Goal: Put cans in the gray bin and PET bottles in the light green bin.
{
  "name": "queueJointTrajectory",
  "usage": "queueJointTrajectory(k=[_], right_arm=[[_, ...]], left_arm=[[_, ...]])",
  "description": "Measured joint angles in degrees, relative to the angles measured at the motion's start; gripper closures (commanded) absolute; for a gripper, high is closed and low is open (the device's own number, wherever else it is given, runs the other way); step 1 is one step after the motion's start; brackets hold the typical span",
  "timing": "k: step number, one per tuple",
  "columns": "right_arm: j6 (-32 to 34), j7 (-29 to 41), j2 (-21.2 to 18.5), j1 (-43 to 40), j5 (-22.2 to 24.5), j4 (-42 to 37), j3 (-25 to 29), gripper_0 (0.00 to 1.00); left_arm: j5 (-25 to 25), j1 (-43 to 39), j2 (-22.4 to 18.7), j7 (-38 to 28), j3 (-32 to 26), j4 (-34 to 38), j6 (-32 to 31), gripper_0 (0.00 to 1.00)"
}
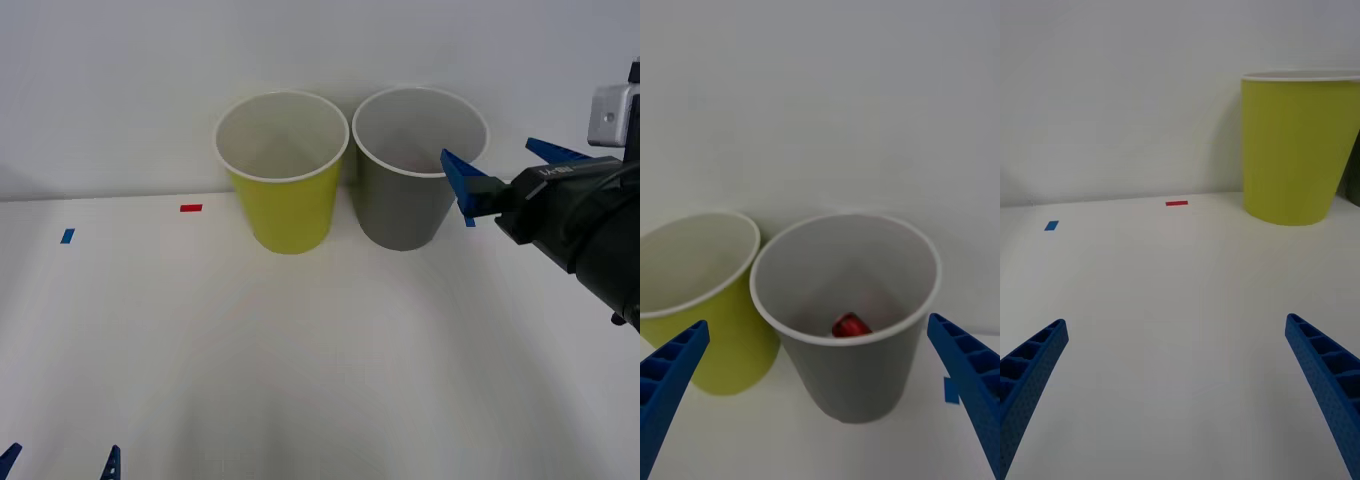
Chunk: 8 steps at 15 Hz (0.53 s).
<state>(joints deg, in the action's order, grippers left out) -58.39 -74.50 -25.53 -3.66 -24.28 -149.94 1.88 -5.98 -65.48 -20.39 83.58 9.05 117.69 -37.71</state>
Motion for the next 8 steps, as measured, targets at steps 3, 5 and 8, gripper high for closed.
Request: queueJointTrajectory(k=[3, 5, 8], right_arm=[[6.6, 0.3, -0.7, -7.5, 0.5, -0.1, 0.2, 0.00], [11.4, 0.0, -0.9, -11.9, 1.0, -0.1, 0.3, 0.00], [22.2, -0.6, -1.1, -16.1, 1.9, 0.4, -1.0, 0.00]], left_arm=[[0.0, 0.0, 0.0, 0.0, 0.0, 0.0, 0.0, 0.00], [0.0, 0.0, 0.0, 0.0, 0.0, 0.0, 0.0, 0.00], [0.0, 0.0, 0.0, 0.0, 0.0, 0.0, 0.0, 0.00]])
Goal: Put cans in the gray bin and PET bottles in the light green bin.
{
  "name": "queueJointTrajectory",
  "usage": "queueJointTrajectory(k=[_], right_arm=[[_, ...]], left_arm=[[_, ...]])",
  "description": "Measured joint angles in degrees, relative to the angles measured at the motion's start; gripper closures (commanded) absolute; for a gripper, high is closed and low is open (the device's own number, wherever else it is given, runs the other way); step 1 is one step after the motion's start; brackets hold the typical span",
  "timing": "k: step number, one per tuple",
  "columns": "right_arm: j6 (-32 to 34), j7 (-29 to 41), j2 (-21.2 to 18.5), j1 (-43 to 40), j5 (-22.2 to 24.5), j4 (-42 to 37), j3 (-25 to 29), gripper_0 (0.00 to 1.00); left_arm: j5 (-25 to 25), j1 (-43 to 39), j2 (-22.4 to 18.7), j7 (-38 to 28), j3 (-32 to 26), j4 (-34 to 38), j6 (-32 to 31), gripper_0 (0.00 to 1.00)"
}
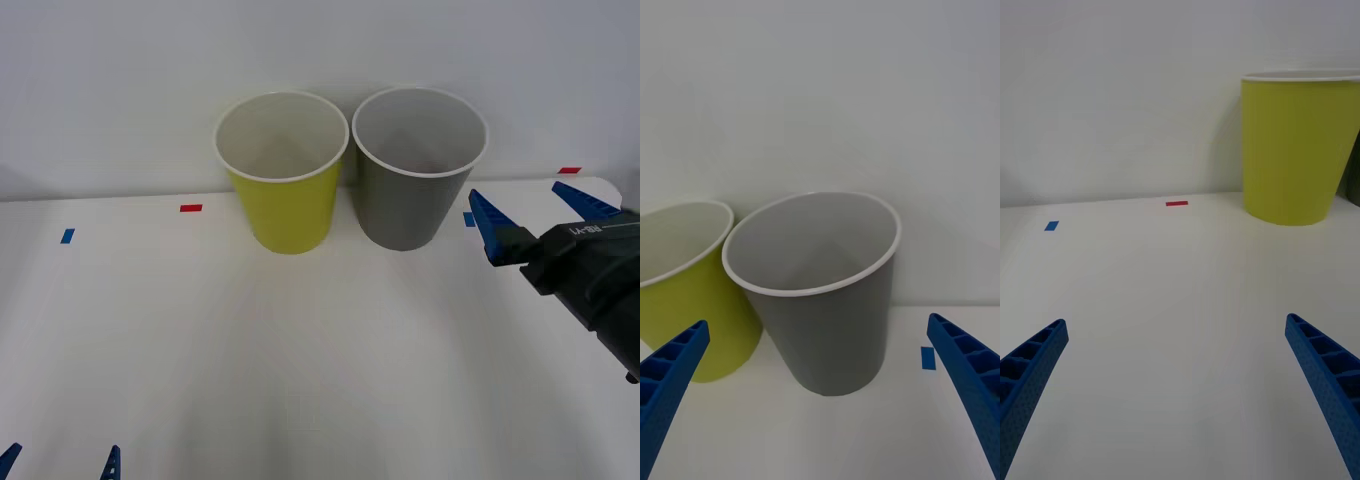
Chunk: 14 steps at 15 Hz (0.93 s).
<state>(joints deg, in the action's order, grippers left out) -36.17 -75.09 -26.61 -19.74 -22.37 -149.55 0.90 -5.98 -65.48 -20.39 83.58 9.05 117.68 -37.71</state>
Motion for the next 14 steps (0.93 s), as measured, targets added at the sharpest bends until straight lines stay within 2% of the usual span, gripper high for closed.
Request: queueJointTrajectory(k=[3, 5, 7, 10, 14], right_arm=[[14.8, 0.1, 0.9, -4.6, 7.2, 5.2, -3.0, 0.00], [20.7, 0.2, 2.8, -9.0, 12.3, 8.5, -4.0, 0.00], [24.3, 0.4, 4.6, -12.4, 16.0, 9.9, -4.5, 0.00], [29.4, 0.3, 6.4, -16.7, 18.0, 11.8, -4.7, 0.00], [31.9, -0.5, 11.0, -21.5, 20.8, 12.1, -5.6, 0.00]], left_arm=[[0.0, 0.0, 0.0, 0.0, 0.0, 0.0, 0.0, 0.00], [0.0, 0.0, 0.0, 0.0, 0.0, 0.0, 0.0, 0.00], [0.0, 0.0, 0.0, 0.0, 0.0, 0.0, 0.0, 0.00], [0.0, 0.0, 0.0, 0.0, 0.0, 0.0, 0.0, 0.00], [0.0, 0.0, 0.0, 0.0, 0.0, 0.0, 0.0, 0.00]])
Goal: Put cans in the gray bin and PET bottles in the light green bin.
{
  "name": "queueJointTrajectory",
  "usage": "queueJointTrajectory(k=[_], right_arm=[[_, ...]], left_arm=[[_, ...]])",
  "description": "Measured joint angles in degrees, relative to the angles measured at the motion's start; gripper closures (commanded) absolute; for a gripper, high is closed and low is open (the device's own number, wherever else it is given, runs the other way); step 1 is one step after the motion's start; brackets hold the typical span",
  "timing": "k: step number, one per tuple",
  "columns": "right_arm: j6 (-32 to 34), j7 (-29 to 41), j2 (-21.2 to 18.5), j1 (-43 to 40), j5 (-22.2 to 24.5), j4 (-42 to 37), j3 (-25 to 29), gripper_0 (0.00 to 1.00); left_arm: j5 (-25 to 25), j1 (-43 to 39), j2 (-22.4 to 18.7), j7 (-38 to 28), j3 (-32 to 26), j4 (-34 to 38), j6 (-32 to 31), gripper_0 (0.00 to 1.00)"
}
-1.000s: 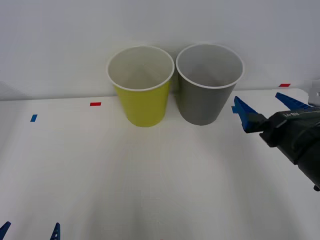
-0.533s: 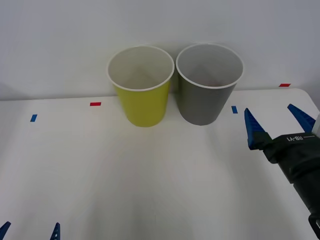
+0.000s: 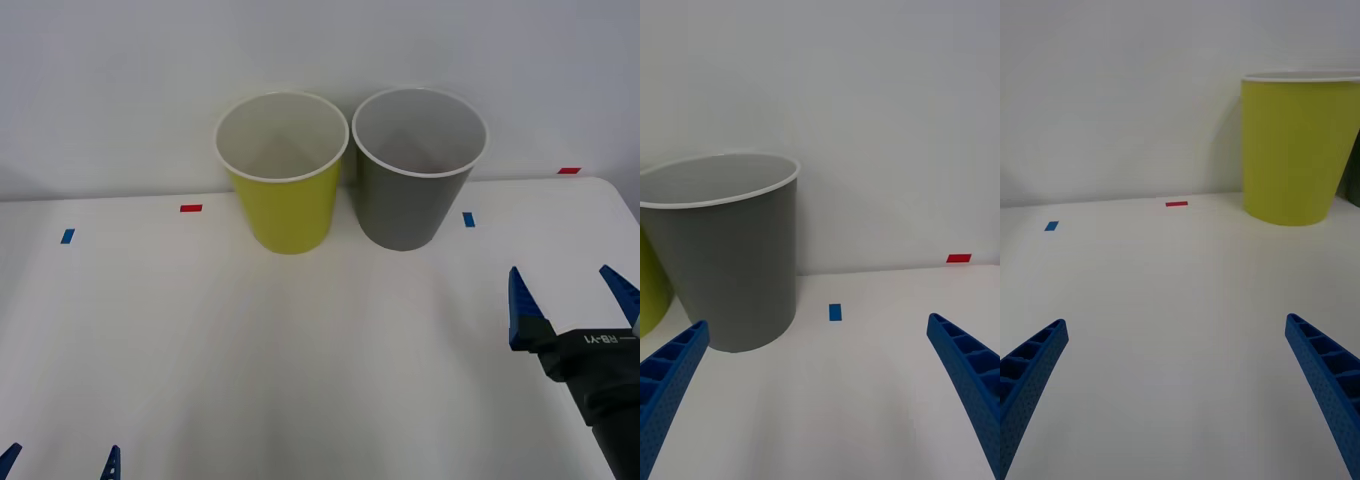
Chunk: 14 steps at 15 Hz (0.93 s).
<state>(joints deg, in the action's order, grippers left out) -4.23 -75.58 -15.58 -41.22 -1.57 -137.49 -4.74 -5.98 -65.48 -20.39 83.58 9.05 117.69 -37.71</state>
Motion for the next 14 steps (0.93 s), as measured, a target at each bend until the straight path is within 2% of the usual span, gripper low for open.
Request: queueJointTrajectory(k=[3, 6, 9, 11, 14], right_arm=[[1.0, 0.1, -0.8, -0.6, 0.2, 0.0, -0.3, 0.00], [4.7, -0.9, -0.6, -4.3, -0.6, 0.0, -0.6, 0.00], [12.6, -4.1, -0.6, -6.4, -2.0, 3.7, -1.2, 0.00], [17.3, -8.9, -0.9, -7.5, -4.6, 7.4, -2.0, 0.00], [22.5, -15.3, -2.5, -13.1, -10.1, 7.7, -4.1, 0.00]], left_arm=[[0.0, 0.0, 0.0, 0.0, 0.0, 0.0, 0.0, 0.00], [0.0, 0.0, 0.0, 0.0, 0.0, 0.0, 0.0, 0.00], [0.0, 0.0, 0.0, 0.0, 0.0, 0.0, 0.0, 0.00], [0.0, 0.0, 0.0, 0.0, 0.0, 0.0, 0.0, 0.00], [0.0, 0.0, 0.0, 0.0, 0.0, 0.0, 0.0, 0.00]])
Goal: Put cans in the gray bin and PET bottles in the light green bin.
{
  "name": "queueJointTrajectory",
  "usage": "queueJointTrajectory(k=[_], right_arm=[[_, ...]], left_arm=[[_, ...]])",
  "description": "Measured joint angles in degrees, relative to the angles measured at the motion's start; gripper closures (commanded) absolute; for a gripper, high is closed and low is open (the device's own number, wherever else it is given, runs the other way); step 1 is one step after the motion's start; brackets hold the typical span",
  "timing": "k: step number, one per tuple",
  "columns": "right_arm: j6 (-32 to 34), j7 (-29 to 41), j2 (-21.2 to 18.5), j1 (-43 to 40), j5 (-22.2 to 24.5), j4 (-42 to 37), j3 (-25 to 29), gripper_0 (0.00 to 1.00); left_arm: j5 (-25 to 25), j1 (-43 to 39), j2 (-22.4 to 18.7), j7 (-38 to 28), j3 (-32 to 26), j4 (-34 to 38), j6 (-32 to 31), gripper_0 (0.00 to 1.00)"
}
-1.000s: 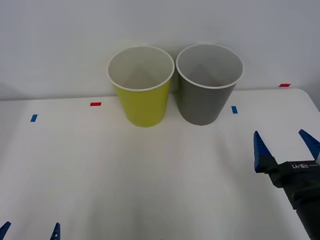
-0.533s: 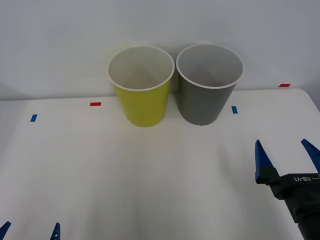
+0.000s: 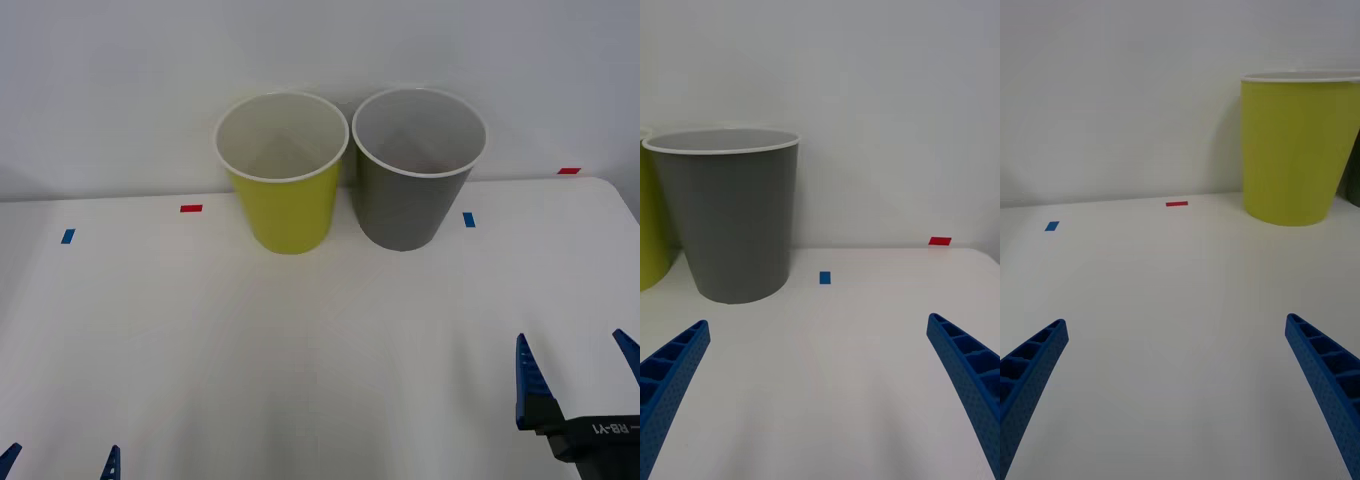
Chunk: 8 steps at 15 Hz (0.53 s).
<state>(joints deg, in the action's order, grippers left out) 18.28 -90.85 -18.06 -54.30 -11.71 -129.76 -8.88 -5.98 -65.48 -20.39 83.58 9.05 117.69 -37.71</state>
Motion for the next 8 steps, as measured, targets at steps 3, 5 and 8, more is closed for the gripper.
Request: queueJointTrajectory(k=[3, 5, 8], right_arm=[[4.0, -3.3, -1.7, -4.7, -3.4, 0.0, -2.8, 0.00], [5.4, -3.2, -1.9, -6.2, -3.9, 0.9, -4.5, 0.00], [9.6, -3.2, -2.2, -6.7, -4.2, 4.5, -5.2, 0.00]], left_arm=[[0.0, 0.0, 0.0, 0.0, 0.0, 0.0, 0.0, 0.00], [0.0, 0.0, 0.0, 0.0, 0.0, 0.0, 0.0, 0.00], [0.0, 0.0, 0.0, 0.0, 0.0, 0.0, 0.0, 0.00]])
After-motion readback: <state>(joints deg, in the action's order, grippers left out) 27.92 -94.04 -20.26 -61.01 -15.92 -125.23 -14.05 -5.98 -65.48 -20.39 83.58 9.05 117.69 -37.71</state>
